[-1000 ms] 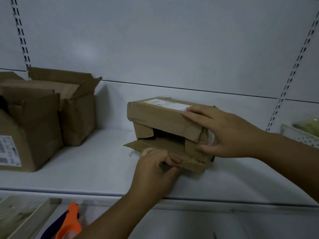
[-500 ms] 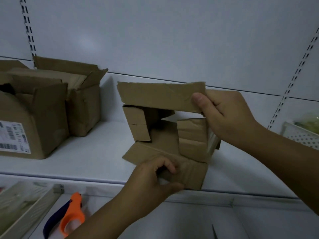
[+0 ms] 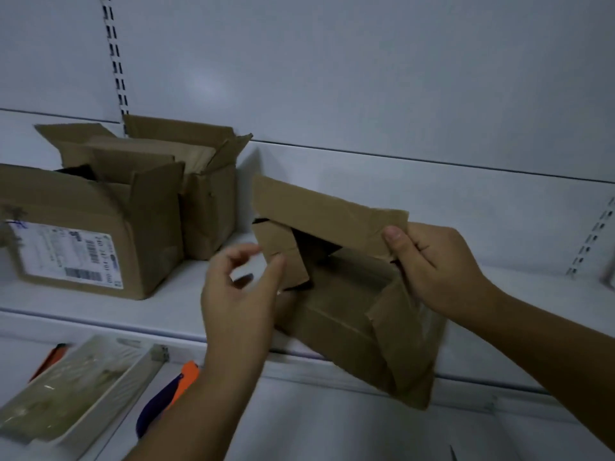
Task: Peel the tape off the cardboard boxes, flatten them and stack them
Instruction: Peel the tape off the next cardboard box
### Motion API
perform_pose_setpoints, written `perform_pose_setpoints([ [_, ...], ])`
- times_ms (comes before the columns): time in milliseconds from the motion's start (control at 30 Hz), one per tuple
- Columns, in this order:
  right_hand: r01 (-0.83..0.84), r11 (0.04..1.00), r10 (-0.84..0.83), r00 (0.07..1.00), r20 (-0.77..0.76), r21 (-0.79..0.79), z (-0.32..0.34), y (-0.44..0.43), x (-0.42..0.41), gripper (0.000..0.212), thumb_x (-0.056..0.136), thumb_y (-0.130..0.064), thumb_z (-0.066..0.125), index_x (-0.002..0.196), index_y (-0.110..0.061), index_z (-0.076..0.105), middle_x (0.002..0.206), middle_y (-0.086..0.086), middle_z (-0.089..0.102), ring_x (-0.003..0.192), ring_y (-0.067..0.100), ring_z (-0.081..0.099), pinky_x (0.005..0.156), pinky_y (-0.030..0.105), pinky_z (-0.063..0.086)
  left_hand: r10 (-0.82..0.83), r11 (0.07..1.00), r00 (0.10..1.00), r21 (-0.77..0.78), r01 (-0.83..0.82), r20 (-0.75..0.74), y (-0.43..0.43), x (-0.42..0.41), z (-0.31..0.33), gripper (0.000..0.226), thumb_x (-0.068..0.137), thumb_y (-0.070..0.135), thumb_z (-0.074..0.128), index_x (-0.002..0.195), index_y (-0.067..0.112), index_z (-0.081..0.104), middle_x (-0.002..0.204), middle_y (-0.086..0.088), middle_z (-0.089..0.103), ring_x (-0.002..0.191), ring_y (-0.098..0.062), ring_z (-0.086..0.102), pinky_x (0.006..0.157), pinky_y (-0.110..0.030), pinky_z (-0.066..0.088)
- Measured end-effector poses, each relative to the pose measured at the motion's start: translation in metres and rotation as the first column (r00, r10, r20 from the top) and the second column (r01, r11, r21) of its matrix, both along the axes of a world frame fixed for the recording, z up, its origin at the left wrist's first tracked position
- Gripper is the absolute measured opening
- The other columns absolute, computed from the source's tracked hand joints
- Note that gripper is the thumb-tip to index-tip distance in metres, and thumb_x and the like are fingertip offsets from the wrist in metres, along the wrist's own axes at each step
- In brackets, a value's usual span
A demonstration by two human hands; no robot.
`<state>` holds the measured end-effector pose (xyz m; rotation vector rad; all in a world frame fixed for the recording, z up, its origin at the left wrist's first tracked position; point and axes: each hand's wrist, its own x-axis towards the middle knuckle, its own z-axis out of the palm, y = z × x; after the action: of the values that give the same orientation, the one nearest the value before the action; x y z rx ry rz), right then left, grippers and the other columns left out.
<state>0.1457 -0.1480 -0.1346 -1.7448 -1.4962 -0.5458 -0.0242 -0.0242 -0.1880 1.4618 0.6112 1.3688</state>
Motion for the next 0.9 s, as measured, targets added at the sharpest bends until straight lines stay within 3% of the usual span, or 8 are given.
perform_pose_setpoints([
  [67, -0.010, 1.000, 0.010, 1.000, -0.024, 0.018, -0.001, 0.005, -0.001, 0.041, 0.092, -0.040, 0.037, 0.053, -0.027, 0.041, 0.048, -0.008, 0.042, 0.045, 0.008, 0.043, 0.046, 0.020, 0.032, -0.035, 0.995, 0.986, -0.097, 0.019, -0.162, 0.026, 0.015, 0.004, 0.073, 0.071, 0.040, 0.074, 0.133, 0.030, 0.037, 0.138, 0.006, 0.042, 0.122, -0.009, 0.042, 0.098, -0.027, 0.039],
  [167, -0.043, 0.998, 0.045, 0.998, -0.053, 0.043, 0.001, 0.008, 0.001, 0.041, 0.092, -0.033, 0.038, 0.051, -0.025, 0.039, 0.046, -0.006, 0.041, 0.048, 0.015, 0.045, 0.046, 0.017, 0.029, -0.287, 0.928, 0.935, -0.302, 0.217, -0.209, 0.046, 0.039, 0.013, 0.110, 0.064, 0.044, 0.080, 0.146, 0.032, 0.006, 0.151, -0.004, 0.028, 0.134, -0.025, 0.035, 0.110, -0.044, 0.033],
  [300, -0.046, 0.998, 0.048, 0.997, -0.056, 0.039, 0.006, 0.005, 0.011, 0.045, 0.094, -0.036, 0.038, 0.052, -0.019, 0.043, 0.047, -0.002, 0.043, 0.053, 0.015, 0.048, 0.045, 0.015, 0.030, -0.343, 0.912, 0.925, -0.293, 0.287, -0.164, 0.058, 0.048, 0.008, 0.085, 0.070, 0.028, 0.071, 0.134, 0.045, 0.018, 0.130, -0.007, 0.050, 0.109, -0.025, 0.056, 0.085, -0.042, 0.052],
  [367, -0.026, 0.999, 0.027, 0.997, -0.067, 0.028, 0.009, 0.004, 0.018, 0.049, 0.096, -0.041, 0.038, 0.053, -0.017, 0.044, 0.048, 0.001, 0.044, 0.053, 0.014, 0.047, 0.046, 0.016, 0.031, -0.455, 0.802, 0.890, -0.419, 0.425, 0.031, 0.060, 0.045, 0.004, 0.071, 0.073, 0.008, 0.053, 0.128, 0.046, 0.030, 0.116, -0.010, 0.058, 0.097, -0.030, 0.061, 0.071, -0.042, 0.056],
  [533, -0.133, 0.973, 0.082, 0.964, -0.255, -0.190, 0.002, 0.003, 0.036, 0.067, 0.088, -0.052, 0.027, 0.079, 0.007, 0.057, 0.075, 0.026, 0.059, 0.071, 0.027, 0.055, 0.066, 0.027, 0.041, -0.614, 0.494, 0.700, -0.514, 0.702, 0.365, 0.072, 0.017, 0.008, 0.072, 0.054, -0.009, 0.025, 0.116, 0.006, 0.058, 0.106, -0.019, 0.064, 0.095, -0.036, 0.061, 0.080, -0.043, 0.054],
  [700, -0.110, 0.821, 0.009, 0.984, -0.180, -0.560, -0.034, -0.001, 0.036, 0.059, 0.085, -0.056, 0.021, 0.106, -0.020, 0.063, 0.112, -0.003, 0.061, 0.105, 0.008, 0.052, 0.077, -0.009, 0.023, -0.498, 0.751, 0.867, -0.481, 0.452, 0.038, 0.078, 0.000, 0.030, 0.053, 0.062, -0.010, 0.027, 0.102, 0.000, 0.062, 0.096, -0.016, 0.064, 0.083, -0.023, 0.063, 0.066, -0.025, 0.052],
  [800, -0.174, 0.645, 0.221, 0.975, -0.036, -0.744, -0.051, 0.007, 0.030, 0.058, 0.091, -0.060, 0.014, 0.141, -0.037, 0.033, 0.151, -0.015, 0.022, 0.137, 0.000, 0.015, 0.111, 0.016, 0.008, -0.233, 0.957, 0.902, -0.252, 0.146, -0.363, 0.090, 0.006, 0.051, 0.037, 0.085, -0.002, 0.041, 0.103, 0.015, 0.068, 0.110, -0.008, 0.064, 0.099, -0.020, 0.059, 0.074, -0.026, 0.047],
  [900, -0.141, 0.610, 0.267, 0.963, 0.035, -0.779, -0.050, 0.011, 0.034, 0.073, 0.085, -0.064, -0.006, 0.145, -0.034, 0.022, 0.155, -0.010, 0.009, 0.140, 0.004, 0.004, 0.116, 0.028, 0.002, -0.321, 0.929, 0.700, -0.070, 0.362, -0.638, 0.096, 0.026, 0.071, 0.016, 0.086, 0.021, 0.062, 0.087, 0.027, 0.076, 0.100, 0.010, 0.070, 0.084, -0.004, 0.062, 0.070, -0.020, 0.043],
])
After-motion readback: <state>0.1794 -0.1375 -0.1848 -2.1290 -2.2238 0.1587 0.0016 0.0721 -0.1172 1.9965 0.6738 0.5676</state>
